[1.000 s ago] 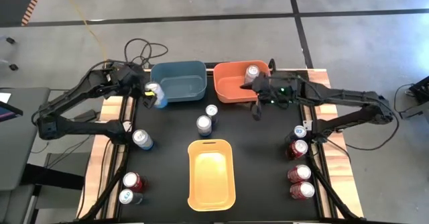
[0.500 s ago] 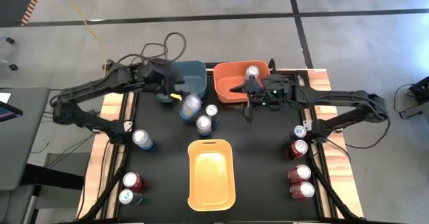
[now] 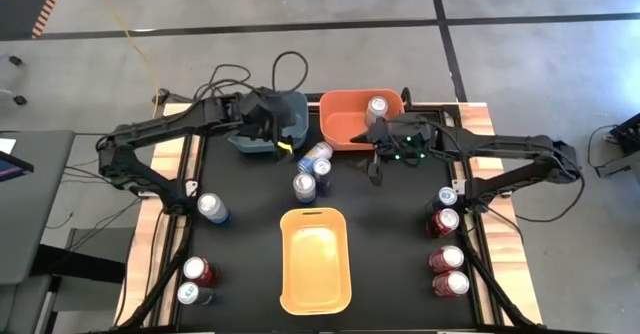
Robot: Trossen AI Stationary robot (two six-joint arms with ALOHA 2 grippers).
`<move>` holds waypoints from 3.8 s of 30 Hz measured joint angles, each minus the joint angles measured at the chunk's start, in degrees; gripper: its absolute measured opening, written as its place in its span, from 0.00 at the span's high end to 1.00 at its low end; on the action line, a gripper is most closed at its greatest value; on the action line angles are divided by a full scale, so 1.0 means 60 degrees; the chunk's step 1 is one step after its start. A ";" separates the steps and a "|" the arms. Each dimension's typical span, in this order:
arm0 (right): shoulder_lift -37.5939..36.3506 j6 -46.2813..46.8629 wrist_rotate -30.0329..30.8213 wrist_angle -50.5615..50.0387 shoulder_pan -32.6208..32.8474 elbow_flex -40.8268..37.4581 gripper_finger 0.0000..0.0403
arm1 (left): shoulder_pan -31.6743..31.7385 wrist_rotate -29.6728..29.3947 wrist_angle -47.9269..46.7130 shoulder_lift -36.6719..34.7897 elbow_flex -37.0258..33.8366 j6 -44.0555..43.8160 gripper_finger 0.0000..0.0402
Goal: Sort soda cans
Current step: Put the blue white soda can into the orange bin, then adjust the blue soda can
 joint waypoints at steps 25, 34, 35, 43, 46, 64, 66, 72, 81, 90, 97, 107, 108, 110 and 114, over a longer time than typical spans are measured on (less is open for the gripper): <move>0.0004 0.1151 0.0770 -0.0982 -0.0164 -0.0704 0.05 | 0.1422 0.1991 0.1574 0.0952 -0.2872 0.0340 0.32; 0.0004 0.1211 0.0970 -0.0852 -0.0032 -0.1211 0.05 | 0.0622 0.2009 0.1513 0.0500 -0.2773 0.2118 0.32; 0.0004 0.1244 0.0973 -0.0676 -0.0007 -0.1309 0.05 | 0.0503 0.2091 0.1469 0.0412 -0.2784 0.2370 0.32; 0.0004 0.1353 0.1002 -0.0124 0.0505 -0.1539 0.05 | -0.0391 0.2357 0.1820 0.0546 -0.2853 0.2595 0.26; 0.0004 0.1353 0.1002 0.0073 0.0746 -0.1535 0.05 | -0.0613 0.2349 0.2042 0.0798 -0.2857 0.2612 0.21; 0.0004 0.1601 0.1002 0.0052 0.1002 -0.1532 0.05 | -0.0868 0.2590 0.1959 0.1115 -0.2843 0.2978 0.12; 0.0004 0.1597 0.1002 0.0055 0.1002 -0.1532 0.05 | -0.0875 0.2745 0.1936 0.1125 -0.2846 0.2859 0.12; 0.0004 0.1637 0.0998 0.0055 0.1002 -0.1532 0.05 | -0.0875 0.2937 0.1958 0.1129 -0.2857 0.2967 0.13; 0.0004 0.1570 0.0998 0.0168 0.1002 -0.1528 0.05 | -0.0857 0.1176 0.1656 0.1025 -0.2508 0.3011 0.13; 0.0090 -0.1232 0.0921 0.2850 0.0873 -0.1514 0.05 | -0.0882 0.0583 0.0491 0.0267 -0.2663 0.1811 0.13; 0.1763 -0.1418 0.0037 0.3262 0.0533 -0.0404 0.05 | -0.0886 0.0255 0.0603 0.0055 -0.3609 0.0990 0.13; 0.4369 -0.1917 -0.0134 0.2047 0.0582 0.1788 0.05 | -0.0882 -0.0108 0.2964 0.0040 -0.4923 0.0888 0.13; 0.4566 -0.2063 -0.0177 0.1794 0.0602 0.1994 0.05 | -0.0882 -0.0111 0.3157 0.0040 -0.5008 0.0896 0.13; 0.4986 -0.2200 -0.0323 0.1474 0.0662 0.2403 0.05 | -0.0875 -0.0114 0.3412 0.0046 -0.5111 0.0903 0.13; 0.5618 -0.2384 -0.0350 0.0927 0.0746 0.3046 0.05 | -0.0878 -0.0112 0.3573 0.0044 -0.5175 0.0890 0.13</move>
